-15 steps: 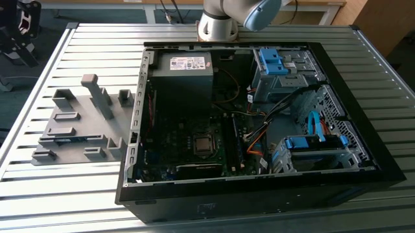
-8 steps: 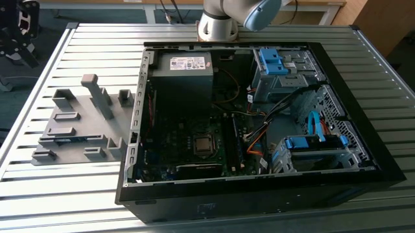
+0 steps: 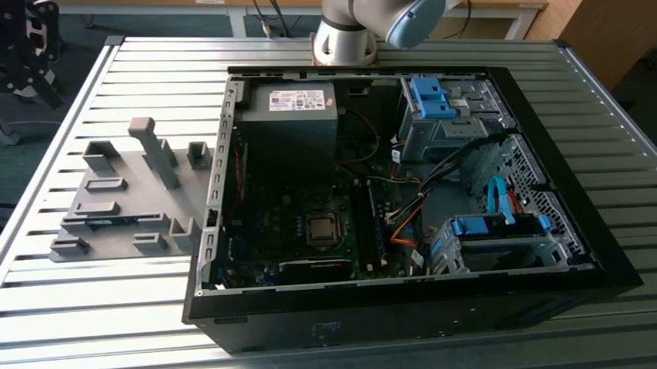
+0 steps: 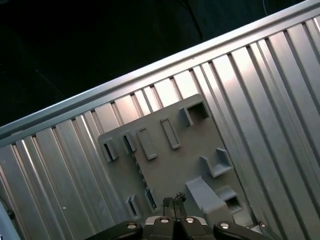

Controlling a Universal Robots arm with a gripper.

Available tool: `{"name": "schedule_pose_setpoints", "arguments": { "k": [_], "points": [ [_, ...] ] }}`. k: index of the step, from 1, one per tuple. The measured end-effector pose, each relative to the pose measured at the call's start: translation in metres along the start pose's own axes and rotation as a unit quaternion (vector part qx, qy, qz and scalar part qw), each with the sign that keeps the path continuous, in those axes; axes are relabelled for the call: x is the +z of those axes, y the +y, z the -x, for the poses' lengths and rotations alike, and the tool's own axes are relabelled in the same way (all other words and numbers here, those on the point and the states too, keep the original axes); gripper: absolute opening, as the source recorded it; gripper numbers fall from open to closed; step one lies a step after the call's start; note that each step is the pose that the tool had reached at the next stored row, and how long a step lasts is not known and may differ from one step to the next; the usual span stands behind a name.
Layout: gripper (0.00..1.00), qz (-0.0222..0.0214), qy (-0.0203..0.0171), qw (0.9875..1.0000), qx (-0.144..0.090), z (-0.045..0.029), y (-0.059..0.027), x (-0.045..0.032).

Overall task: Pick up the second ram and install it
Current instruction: 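Pick up the second ram and move it above second insertion slot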

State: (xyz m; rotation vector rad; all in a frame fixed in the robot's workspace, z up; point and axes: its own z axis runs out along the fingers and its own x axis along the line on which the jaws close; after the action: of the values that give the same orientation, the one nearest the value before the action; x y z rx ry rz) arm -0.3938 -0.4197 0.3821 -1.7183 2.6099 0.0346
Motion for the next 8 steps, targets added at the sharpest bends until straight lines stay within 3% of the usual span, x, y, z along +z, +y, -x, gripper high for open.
{"name": "schedule_pose_setpoints", "arguments": {
  "k": [4,8],
  "points": [
    [0.11,0.001,0.0003,0.9994,-0.036,0.0,0.0,0.0015],
    [0.11,0.0019,0.0007,0.9974,-0.072,-0.0001,0.0,0.003]
  ]
}}
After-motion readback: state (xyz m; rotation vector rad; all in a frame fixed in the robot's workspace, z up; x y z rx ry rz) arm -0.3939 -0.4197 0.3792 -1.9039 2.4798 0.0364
